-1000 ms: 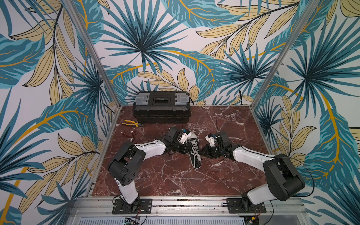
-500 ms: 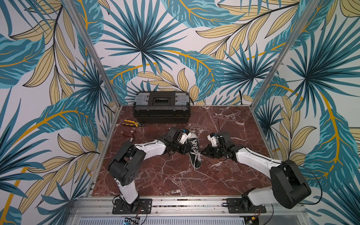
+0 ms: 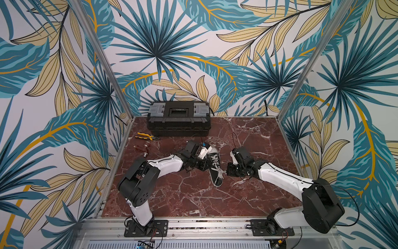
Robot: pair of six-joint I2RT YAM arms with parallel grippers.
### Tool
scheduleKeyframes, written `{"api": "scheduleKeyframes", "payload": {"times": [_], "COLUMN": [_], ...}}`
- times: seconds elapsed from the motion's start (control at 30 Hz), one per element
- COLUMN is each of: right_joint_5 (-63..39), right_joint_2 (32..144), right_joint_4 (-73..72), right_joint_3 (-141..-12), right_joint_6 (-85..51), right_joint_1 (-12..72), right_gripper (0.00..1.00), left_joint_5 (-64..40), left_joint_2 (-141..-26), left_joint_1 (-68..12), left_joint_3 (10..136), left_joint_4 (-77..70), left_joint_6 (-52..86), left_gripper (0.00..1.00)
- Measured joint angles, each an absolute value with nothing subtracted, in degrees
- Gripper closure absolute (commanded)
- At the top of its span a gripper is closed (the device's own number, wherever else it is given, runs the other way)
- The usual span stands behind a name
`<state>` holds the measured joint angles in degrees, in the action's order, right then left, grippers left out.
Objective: Tie the shoes
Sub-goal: Tie the shoelace on the shoe.
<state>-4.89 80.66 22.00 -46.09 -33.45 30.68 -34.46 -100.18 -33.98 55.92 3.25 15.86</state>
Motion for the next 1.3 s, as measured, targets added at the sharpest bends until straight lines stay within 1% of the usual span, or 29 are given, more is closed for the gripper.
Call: {"api": "scheduleKeyframes", "payload": {"times": [0.17, 0.2, 0.4, 0.5, 0.57, 0.7, 0.97, 1.2, 1.3], "right_joint_5": [-2.7, -2.7, -4.4, -6.2, -7.4, -9.5, -13.6, -14.7, -15.0], "right_joint_2": [80.7, 80.7, 80.7, 80.7, 80.7, 81.9, 85.6, 88.2, 89.0], "right_joint_4": [22.7, 22.7, 22.6, 22.6, 22.6, 22.6, 24.0, 25.3, 25.5], "right_joint_3": [-46.1, -46.1, -46.2, -47.0, -47.9, -49.4, -50.8, -51.7, -52.0], "right_joint_6": [-34.4, -34.5, -31.9, -28.1, -25.3, -20.4, -15.0, -12.7, -12.3], "right_joint_1": [31.9, 32.0, 32.0, 31.9, 31.6, 30.7, 30.2, 30.1, 30.2], "right_gripper": [1.0, 0.99, 0.79, 0.73, 0.72, 0.7, 0.7, 0.77, 0.83], "left_joint_5": [-34.8, -34.9, -35.0, -35.0, -35.2, -35.2, -35.4, -35.4, -35.4], "left_joint_2": [-100.2, -100.2, -100.2, -100.2, -100.2, -100.2, -100.2, -100.2, -100.2], "left_joint_1": [-34.0, -34.0, -34.0, -34.0, -34.0, -34.0, -34.0, -34.0, -34.0], "left_joint_3": [55.9, 55.9, 55.9, 55.9, 55.9, 55.9, 55.9, 55.9, 55.9], "left_joint_4": [3.2, 3.2, 3.2, 3.2, 3.2, 3.2, 3.3, 3.3, 3.3], "left_joint_6": [15.9, 15.8, 15.8, 15.8, 15.8, 15.8, 15.4, 15.1, 14.9], "left_gripper": [1.0, 1.0, 1.0, 1.0, 1.0, 1.0, 1.0, 1.0, 1.0]}}
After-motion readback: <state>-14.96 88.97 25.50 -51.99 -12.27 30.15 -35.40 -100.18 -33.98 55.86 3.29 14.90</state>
